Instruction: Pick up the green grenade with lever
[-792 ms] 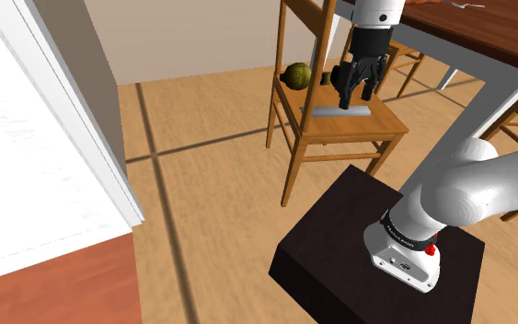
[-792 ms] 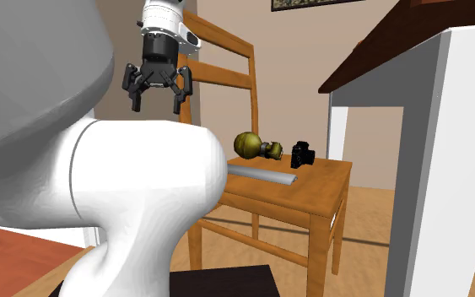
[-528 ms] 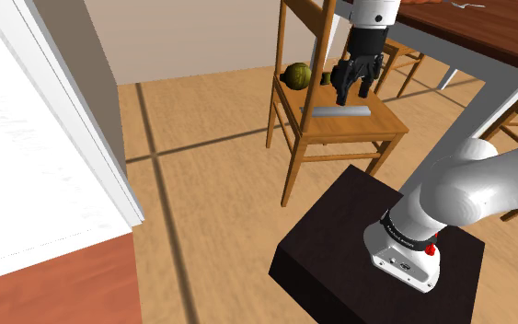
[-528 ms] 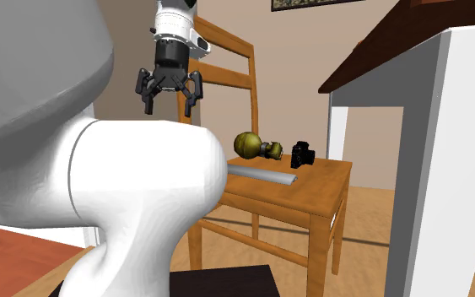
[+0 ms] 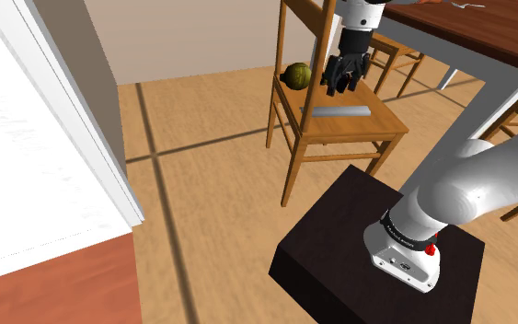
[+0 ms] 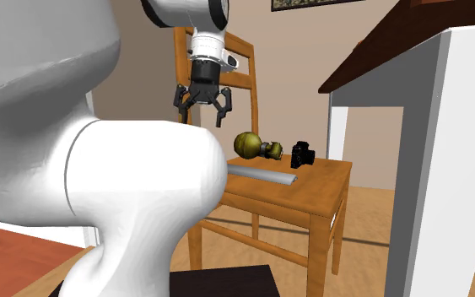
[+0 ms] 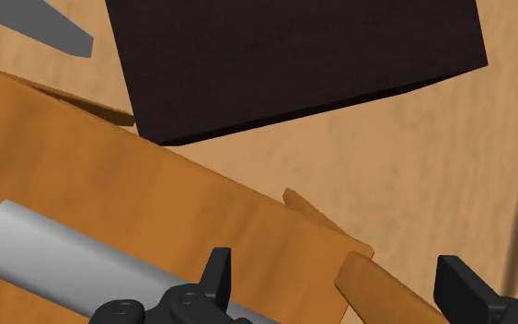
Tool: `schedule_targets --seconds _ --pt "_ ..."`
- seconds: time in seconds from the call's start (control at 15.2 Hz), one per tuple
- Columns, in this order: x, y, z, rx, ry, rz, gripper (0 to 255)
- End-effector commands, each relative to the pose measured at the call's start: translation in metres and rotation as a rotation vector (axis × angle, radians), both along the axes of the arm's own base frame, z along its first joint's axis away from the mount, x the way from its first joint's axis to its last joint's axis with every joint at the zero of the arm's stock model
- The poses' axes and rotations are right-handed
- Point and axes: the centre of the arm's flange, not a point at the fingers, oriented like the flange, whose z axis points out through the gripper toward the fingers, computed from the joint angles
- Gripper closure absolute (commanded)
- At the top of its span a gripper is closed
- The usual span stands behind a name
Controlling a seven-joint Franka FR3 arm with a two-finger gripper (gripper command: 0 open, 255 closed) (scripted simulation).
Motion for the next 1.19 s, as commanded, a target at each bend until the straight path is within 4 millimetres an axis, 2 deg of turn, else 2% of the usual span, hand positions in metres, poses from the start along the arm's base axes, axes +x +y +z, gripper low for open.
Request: schedule_targets --seconds 0.0,1.12 --pt "0.015 -0.024 -0.010 -0.005 -0.025 -0.021 0" --pt "0.115 -0.207 -0.063 -0.001 -0.140 -0.150 0"
